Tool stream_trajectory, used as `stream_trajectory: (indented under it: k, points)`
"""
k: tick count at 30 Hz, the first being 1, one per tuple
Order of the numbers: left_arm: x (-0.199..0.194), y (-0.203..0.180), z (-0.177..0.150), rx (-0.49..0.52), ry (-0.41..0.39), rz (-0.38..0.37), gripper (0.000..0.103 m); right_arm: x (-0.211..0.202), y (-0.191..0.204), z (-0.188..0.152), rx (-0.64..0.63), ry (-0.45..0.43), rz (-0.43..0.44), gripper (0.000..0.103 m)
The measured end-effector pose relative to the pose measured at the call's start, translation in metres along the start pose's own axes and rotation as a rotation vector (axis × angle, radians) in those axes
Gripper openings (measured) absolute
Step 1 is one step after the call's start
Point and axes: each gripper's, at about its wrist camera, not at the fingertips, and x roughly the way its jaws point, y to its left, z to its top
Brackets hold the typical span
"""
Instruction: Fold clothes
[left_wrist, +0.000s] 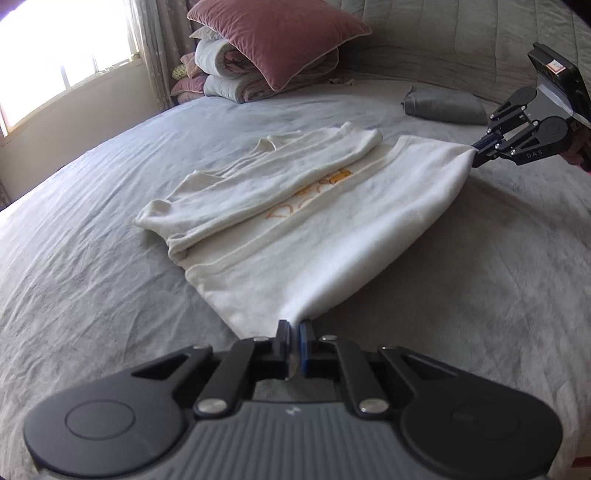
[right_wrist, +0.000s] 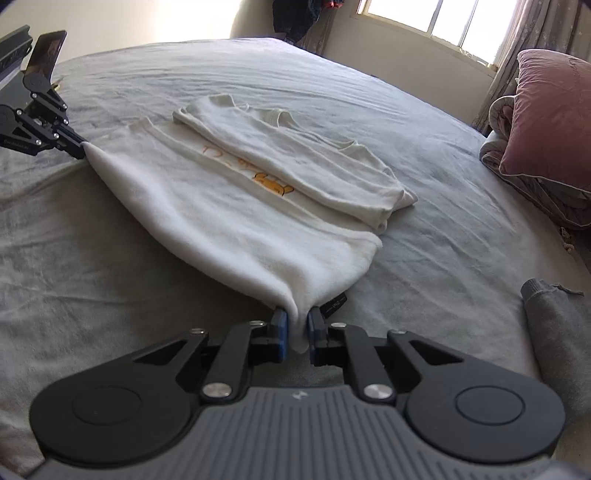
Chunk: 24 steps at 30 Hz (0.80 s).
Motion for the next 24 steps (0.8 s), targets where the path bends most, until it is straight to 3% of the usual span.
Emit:
stream_trajectory:
  k: [9,15,24]
  points:
    - [-0.018,0.036,0.044,-0.21,-0.214,0.059,0.004,-0.01,-0.038,0.045,0.146,-0.136,-0.025,0.011]
    - [0.007,0.056,0.076,-0.28,-0.261,0.169,0.004,0.01,-0.063,0.076,0.214,-0.187,-0.081,0.011]
    - [0.073,0.1,0.112,-0.399,-0.241,0.23,0.004,0.077,-0.108,0.113,0.34,-0.164,-0.109,0.011]
